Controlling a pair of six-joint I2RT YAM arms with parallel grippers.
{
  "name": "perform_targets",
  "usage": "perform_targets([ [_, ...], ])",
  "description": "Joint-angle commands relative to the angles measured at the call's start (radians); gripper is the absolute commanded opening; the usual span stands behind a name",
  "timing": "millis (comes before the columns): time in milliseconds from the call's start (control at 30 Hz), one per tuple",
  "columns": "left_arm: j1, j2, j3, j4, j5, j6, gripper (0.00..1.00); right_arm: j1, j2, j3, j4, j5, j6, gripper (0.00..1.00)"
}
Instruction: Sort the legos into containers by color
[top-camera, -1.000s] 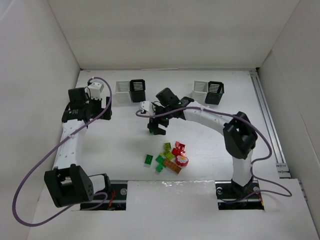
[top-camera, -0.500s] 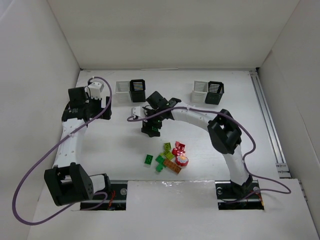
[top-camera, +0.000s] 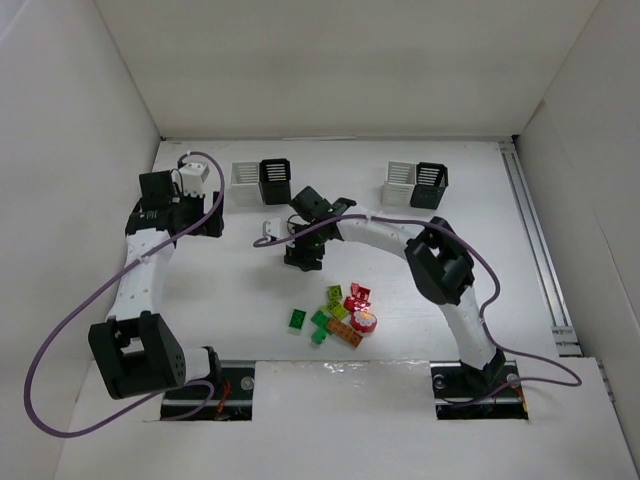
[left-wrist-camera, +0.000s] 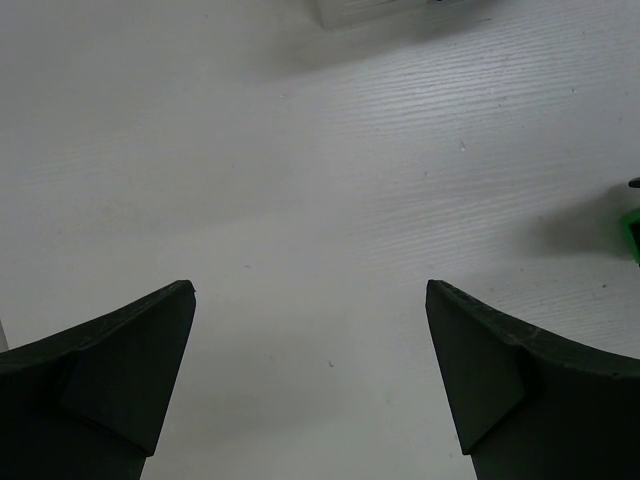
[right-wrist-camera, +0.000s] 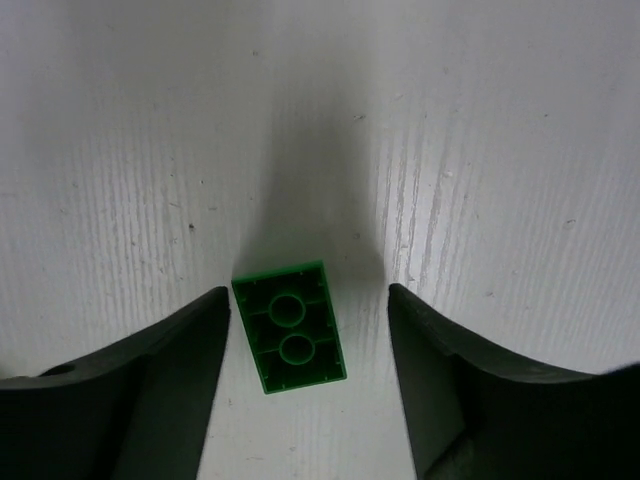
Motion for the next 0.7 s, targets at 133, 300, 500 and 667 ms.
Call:
perform_targets([
  [133, -0.001, 0.010, 0.057, 0.031, -0.009, 0.008, 0.99, -0.027, -0.031, 0.007, 0.017, 0.033, -0.026, 0.37],
  [300, -0.001, -0.010, 0.048, 0.086, -0.009, -0.003, 0.99, -0.116, -0.165, 0.007, 0.037, 0.017, 0.064, 0.23],
  [500, -0.094, -0.034, 0.025, 0.162, 0.005, -0.003, 0.99, -0.347, -0.350, 0.019, 0.046, -0.010, 0.309, 0.14],
  [667, -0.279, 0.024, 0.057, 0.111, -0.067, 0.081, 0.99, -0.559, -0.457, -0.002, 0.088, 0.080, 0.428, 0.11],
])
